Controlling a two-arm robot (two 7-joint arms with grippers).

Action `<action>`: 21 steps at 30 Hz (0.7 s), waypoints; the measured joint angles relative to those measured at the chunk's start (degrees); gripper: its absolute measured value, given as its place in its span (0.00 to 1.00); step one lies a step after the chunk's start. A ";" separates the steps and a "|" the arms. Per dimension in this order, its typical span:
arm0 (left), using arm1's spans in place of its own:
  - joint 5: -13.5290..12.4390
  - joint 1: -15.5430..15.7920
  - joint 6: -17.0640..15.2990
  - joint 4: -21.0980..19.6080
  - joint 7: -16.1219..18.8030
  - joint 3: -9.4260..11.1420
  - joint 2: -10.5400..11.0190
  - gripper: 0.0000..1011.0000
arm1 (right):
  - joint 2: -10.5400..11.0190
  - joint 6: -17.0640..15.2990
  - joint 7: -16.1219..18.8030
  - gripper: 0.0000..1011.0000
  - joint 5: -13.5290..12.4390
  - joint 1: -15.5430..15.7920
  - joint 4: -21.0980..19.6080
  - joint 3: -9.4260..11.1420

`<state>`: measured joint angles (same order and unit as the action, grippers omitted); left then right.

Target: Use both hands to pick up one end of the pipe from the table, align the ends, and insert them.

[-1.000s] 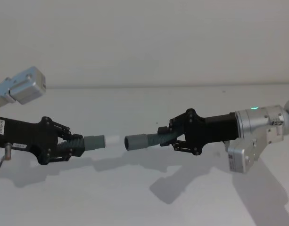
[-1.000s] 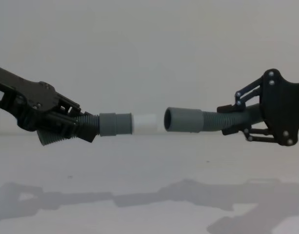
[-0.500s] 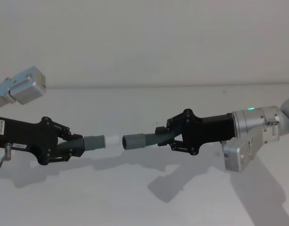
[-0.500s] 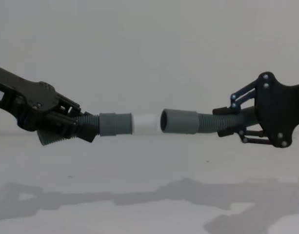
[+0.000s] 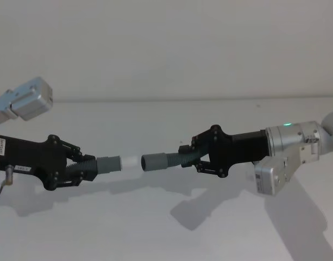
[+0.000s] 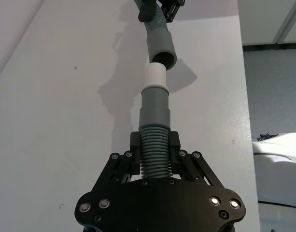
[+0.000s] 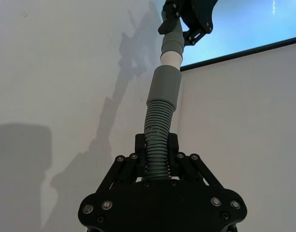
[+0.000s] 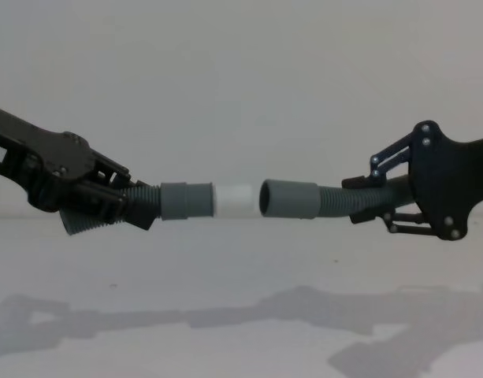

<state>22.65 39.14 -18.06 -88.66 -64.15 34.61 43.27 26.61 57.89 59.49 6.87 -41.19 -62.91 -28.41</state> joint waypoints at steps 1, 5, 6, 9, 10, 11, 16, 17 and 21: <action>0.00 0.00 0.00 0.00 0.00 0.00 0.00 0.30 | -0.04 0.03 -0.01 0.23 0.01 -0.09 0.12 -0.06; 0.00 0.00 0.00 0.00 0.00 0.00 0.00 0.30 | -0.24 0.25 -0.04 0.23 0.04 -0.54 0.74 -0.35; 0.01 0.00 0.00 0.00 0.00 0.00 0.00 0.30 | -0.31 0.32 -0.06 0.23 0.04 -0.69 0.98 -0.48; 0.00 0.00 0.00 0.00 0.00 0.00 0.00 0.30 | -0.46 0.45 -0.13 0.23 0.04 -0.96 1.45 -0.69; 0.00 0.00 0.00 0.00 0.00 0.00 0.00 0.30 | -0.48 0.47 -0.15 0.23 0.04 -1.02 1.55 -0.72; 0.00 0.00 0.00 0.00 0.00 0.01 0.00 0.30 | -0.53 0.51 -0.17 0.23 0.04 -1.13 1.74 -0.81; 0.00 0.00 0.00 0.00 0.00 0.00 0.00 0.30 | -0.64 0.63 -0.22 0.23 0.00 -1.38 2.14 -1.12; 0.00 0.00 0.00 0.00 0.00 0.00 0.00 0.30 | -0.65 0.64 -0.23 0.23 -0.02 -1.41 2.19 -1.16; 0.00 0.00 0.00 0.00 0.00 0.00 0.00 0.30 | -0.69 0.67 -0.26 0.23 -0.09 -1.56 2.42 -1.42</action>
<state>22.66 39.14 -18.06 -88.66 -64.15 34.61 43.27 25.92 58.57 59.23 6.78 -42.76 -60.49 -29.83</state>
